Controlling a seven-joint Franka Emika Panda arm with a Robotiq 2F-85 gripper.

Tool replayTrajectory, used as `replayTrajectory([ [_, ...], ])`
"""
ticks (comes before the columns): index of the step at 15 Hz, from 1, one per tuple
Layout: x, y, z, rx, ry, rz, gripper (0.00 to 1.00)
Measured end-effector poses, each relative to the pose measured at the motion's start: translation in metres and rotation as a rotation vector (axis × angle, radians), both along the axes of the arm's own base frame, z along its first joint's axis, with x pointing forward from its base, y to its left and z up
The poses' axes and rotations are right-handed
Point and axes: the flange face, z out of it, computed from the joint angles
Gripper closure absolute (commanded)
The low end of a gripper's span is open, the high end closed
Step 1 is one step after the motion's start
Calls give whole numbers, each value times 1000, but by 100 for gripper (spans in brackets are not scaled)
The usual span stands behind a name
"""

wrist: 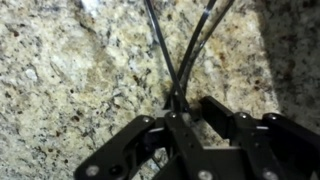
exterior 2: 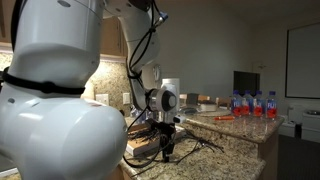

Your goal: Put some of the zip ties on the counter on the box

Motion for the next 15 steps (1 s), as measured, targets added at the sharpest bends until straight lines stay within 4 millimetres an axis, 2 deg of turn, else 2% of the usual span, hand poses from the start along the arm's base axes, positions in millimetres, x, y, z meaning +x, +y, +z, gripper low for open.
replayTrajectory([
  [1,0,0,0,-1,5,0,90],
  [3,1,1,2,-2,12,1,100],
  [12,3,1,3,-11,22,13,99],
  [15,11,3,15,-8,-9,18,99],
])
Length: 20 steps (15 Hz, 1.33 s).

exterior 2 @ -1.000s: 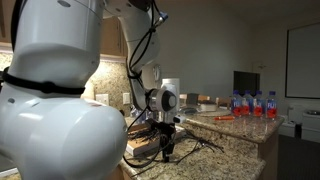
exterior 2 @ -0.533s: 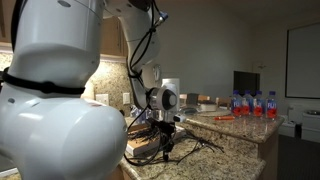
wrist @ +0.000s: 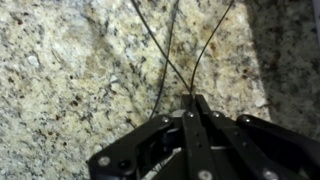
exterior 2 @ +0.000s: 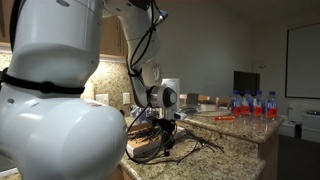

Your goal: Put some of the zip ties on the counter on the box

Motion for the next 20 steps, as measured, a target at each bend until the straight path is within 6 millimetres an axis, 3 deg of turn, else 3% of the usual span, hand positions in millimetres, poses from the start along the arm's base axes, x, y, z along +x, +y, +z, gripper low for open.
replayTrajectory([
  [3,22,4,39,17,-92,0,99],
  [7,50,12,114,45,-244,6,99],
  [11,75,43,170,76,-358,37,99],
  [13,84,71,183,80,-386,51,99],
  [16,94,124,185,48,-403,75,95],
  [17,96,143,181,32,-399,81,70],
  [18,98,159,178,21,-389,86,69],
  [20,99,186,171,1,-340,99,57],
])
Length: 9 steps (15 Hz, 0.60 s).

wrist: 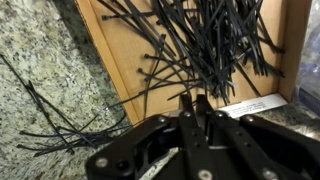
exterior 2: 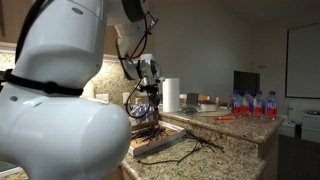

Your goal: Put some of the zip ties on the counter on the box

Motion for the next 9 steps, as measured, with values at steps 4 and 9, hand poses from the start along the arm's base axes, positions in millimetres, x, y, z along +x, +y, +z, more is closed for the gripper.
replayTrajectory([
  [4,-13,28,6,32,150,2,32],
  [9,-30,37,37,126,228,-9,2],
])
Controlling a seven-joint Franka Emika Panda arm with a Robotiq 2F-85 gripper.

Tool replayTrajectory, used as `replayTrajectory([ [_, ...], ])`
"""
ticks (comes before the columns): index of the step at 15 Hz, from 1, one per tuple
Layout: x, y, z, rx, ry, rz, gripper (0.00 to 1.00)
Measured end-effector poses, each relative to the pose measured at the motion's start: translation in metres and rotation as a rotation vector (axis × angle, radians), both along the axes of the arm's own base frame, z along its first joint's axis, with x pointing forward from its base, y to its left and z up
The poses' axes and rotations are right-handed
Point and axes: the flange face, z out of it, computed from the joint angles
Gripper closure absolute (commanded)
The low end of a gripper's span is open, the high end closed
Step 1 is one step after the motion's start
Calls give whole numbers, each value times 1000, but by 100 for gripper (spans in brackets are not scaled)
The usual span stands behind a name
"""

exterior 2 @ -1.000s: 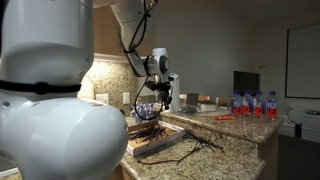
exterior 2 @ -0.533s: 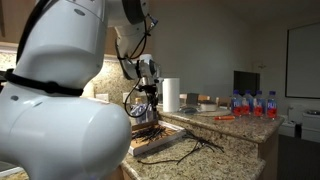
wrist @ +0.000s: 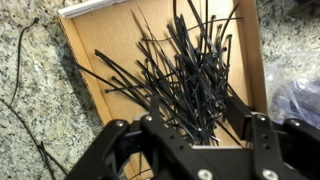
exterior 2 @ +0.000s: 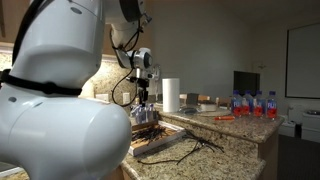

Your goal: Put some of the zip ties on the counter on the box

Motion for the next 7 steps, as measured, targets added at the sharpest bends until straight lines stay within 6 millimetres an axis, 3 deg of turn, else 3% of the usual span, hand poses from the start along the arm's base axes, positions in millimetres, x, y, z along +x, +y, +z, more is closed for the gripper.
replayTrajectory([
  [1,-3,0,7,8,3,5,0],
  [2,-6,-1,13,7,8,16,12],
  [4,-8,-1,17,8,4,19,0],
  [7,-6,0,11,5,12,19,0],
])
